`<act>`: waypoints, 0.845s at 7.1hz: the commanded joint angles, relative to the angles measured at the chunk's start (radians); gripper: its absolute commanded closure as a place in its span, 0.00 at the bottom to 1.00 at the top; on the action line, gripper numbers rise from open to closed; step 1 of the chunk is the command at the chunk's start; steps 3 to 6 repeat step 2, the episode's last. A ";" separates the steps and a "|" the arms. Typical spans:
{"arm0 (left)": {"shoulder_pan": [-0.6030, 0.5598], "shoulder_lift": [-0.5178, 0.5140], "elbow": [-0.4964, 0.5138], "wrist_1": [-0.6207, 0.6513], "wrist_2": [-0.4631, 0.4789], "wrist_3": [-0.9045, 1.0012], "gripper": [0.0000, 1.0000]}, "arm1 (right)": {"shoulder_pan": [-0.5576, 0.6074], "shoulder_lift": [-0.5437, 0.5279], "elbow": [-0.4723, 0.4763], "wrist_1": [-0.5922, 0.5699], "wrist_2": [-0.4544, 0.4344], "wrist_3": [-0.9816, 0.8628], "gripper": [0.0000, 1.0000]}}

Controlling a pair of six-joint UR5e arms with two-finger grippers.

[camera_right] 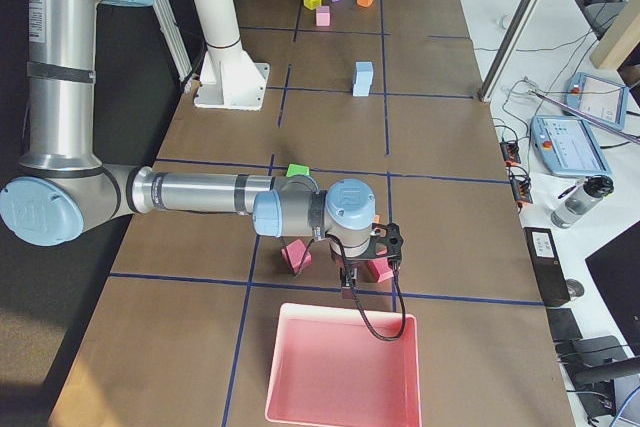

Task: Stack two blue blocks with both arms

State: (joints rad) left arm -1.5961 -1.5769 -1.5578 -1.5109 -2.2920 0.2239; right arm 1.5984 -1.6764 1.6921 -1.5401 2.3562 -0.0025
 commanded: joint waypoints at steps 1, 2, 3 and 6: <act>0.001 0.000 0.001 0.000 0.000 0.000 0.00 | 0.000 0.000 0.001 0.001 0.000 -0.001 0.00; 0.001 0.000 0.001 -0.002 0.002 0.000 0.00 | 0.000 0.000 0.001 0.001 0.000 -0.001 0.00; 0.001 0.000 0.001 -0.002 0.002 0.000 0.00 | 0.000 0.000 0.001 0.001 0.000 -0.001 0.00; 0.001 0.000 0.001 -0.002 0.002 0.000 0.00 | 0.000 0.000 0.001 0.001 0.000 -0.001 0.00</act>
